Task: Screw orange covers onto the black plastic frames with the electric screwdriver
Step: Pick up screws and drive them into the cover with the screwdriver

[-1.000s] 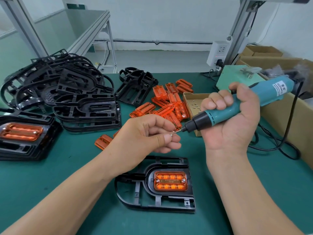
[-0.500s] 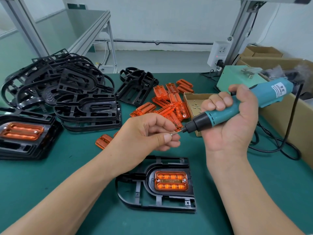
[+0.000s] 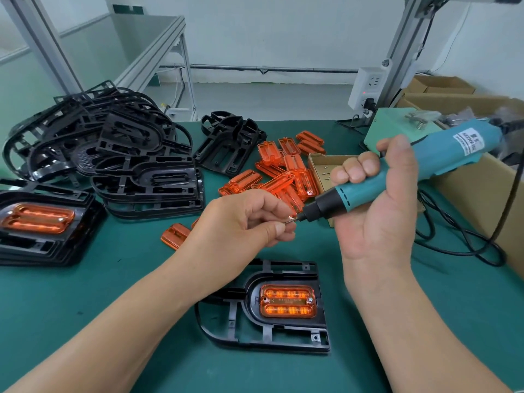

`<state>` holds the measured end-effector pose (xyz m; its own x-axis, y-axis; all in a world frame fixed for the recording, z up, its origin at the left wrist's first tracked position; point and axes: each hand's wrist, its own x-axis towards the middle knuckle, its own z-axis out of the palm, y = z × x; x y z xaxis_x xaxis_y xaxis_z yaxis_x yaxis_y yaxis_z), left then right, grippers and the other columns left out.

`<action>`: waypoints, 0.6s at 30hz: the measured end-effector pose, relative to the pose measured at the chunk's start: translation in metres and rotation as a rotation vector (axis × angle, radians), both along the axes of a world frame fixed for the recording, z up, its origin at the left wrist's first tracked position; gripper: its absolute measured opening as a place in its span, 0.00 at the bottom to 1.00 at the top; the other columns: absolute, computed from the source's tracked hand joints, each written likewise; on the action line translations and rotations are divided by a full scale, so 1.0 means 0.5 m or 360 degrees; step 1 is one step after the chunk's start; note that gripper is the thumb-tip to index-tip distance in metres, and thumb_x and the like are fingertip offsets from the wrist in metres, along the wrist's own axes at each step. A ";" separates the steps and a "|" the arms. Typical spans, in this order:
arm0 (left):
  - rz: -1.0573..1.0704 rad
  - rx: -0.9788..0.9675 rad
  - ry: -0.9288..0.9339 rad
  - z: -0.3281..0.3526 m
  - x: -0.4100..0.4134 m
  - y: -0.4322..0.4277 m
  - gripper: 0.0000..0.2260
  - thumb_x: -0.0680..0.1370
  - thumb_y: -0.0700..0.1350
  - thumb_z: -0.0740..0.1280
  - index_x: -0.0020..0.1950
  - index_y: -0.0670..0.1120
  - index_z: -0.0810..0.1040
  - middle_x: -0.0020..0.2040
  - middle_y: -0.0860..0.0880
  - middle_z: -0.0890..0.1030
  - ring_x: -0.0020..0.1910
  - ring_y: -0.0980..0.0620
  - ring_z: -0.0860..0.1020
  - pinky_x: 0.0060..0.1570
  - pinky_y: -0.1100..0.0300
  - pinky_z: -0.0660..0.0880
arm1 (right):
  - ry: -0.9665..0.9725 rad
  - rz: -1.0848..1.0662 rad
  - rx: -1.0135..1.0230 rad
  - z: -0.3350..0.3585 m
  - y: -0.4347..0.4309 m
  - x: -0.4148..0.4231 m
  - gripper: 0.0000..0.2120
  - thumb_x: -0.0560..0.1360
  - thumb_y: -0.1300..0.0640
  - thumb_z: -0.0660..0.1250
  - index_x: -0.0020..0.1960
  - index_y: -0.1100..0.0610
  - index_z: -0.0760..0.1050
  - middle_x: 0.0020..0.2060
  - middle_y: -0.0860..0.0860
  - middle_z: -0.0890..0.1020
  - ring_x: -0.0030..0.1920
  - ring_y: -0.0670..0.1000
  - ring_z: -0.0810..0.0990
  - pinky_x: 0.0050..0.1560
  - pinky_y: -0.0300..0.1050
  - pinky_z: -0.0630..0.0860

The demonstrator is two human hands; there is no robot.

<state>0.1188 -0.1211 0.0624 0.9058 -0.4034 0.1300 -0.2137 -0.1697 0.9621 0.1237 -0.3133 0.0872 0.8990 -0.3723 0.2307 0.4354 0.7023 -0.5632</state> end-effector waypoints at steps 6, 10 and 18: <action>-0.0008 0.0085 -0.0033 -0.002 -0.002 0.000 0.11 0.82 0.37 0.71 0.54 0.55 0.83 0.49 0.56 0.88 0.51 0.57 0.87 0.52 0.66 0.81 | 0.0153 0.0039 0.0191 -0.012 -0.003 0.010 0.09 0.82 0.52 0.71 0.49 0.55 0.73 0.35 0.48 0.71 0.33 0.46 0.72 0.40 0.43 0.76; -0.0081 0.0042 0.0012 0.011 0.001 0.009 0.09 0.82 0.44 0.72 0.60 0.56 0.83 0.52 0.55 0.88 0.52 0.54 0.87 0.51 0.63 0.83 | 0.0189 0.0114 0.0234 -0.018 0.004 0.008 0.10 0.83 0.52 0.70 0.50 0.56 0.73 0.35 0.48 0.71 0.32 0.46 0.71 0.38 0.42 0.76; -0.0032 0.0999 -0.0359 0.033 0.021 0.053 0.07 0.83 0.50 0.67 0.56 0.58 0.84 0.47 0.60 0.86 0.47 0.59 0.83 0.51 0.54 0.81 | 0.0154 0.0528 -0.0055 -0.015 0.019 -0.004 0.05 0.81 0.54 0.67 0.47 0.54 0.74 0.30 0.46 0.71 0.28 0.44 0.69 0.31 0.39 0.72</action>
<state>0.1292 -0.0948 0.0790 0.8754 -0.4808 0.0501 -0.4069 -0.6769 0.6134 0.1219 -0.3040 0.0796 0.9881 -0.0494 0.1458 0.1298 0.7766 -0.6164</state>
